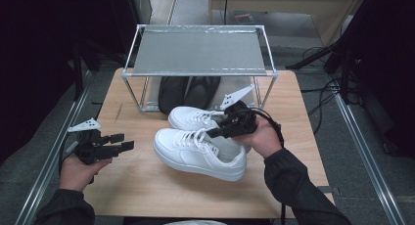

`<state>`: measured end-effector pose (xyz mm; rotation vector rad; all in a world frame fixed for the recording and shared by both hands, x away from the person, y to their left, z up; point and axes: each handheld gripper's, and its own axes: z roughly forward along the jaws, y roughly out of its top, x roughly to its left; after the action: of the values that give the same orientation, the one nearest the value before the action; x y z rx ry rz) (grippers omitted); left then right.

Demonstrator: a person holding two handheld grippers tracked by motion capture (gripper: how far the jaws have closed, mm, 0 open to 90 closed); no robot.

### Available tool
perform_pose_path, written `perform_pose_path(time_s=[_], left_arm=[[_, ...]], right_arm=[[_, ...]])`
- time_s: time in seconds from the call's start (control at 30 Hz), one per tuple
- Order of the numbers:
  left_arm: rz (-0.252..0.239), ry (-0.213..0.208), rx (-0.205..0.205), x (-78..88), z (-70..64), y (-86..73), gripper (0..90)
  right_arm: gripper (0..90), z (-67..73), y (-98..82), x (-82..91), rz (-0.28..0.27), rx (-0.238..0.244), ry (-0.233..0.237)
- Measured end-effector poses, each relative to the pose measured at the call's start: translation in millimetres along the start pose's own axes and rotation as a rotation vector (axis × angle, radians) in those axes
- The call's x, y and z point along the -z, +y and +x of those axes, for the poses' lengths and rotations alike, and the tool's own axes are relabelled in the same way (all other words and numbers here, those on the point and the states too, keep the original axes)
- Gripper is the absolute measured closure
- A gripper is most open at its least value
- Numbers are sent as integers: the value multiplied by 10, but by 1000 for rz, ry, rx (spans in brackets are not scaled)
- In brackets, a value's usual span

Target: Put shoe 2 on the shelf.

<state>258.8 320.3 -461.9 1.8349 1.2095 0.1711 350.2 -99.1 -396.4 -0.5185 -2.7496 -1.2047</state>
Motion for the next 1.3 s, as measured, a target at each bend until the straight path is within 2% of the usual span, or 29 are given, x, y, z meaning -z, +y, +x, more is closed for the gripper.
perform_pose_path(time_s=[0.37, 0.6, 0.7, 0.73, 0.8, 0.9, 1.07, 1.1, 1.13, 1.2, 1.3], left_arm=[[13, -5, -9, -12, -5, 0, 366], [14, -10, -1, -30, -9, -1, 365], [19, -14, -8, -38, -6, 3, 365], [19, -16, -5, -40, -9, 5, 365], [20, -16, -11, -45, -18, 7, 365], [27, -18, -17, -66, -43, 9, 365], [58, -31, -44, -147, -91, 5, 365], [61, -34, -47, -163, -101, 5, 365], [67, -37, -49, -170, -108, 10, 365], [57, -41, -52, -182, -126, 17, 366], [26, -51, -72, -160, -165, 37, 371]], right_arm=[[761, -97, 512, 305, -52, 45, 48], [762, -82, 938, 563, -95, 74, 37], [762, -94, 1143, 696, -119, 71, 15], [762, -119, 1203, 732, -128, 57, 8], [762, -179, 1307, 786, -147, 18, -20], [764, -282, 1429, 814, -174, -34, -91], [764, -452, 1607, 778, -232, -139, -277], [764, -494, 1640, 768, -242, -181, -307], [764, -540, 1674, 753, -243, -197, -347], [764, -643, 1739, 714, -248, -253, -408], [764, -761, 1833, 623, -234, -288, -518]])
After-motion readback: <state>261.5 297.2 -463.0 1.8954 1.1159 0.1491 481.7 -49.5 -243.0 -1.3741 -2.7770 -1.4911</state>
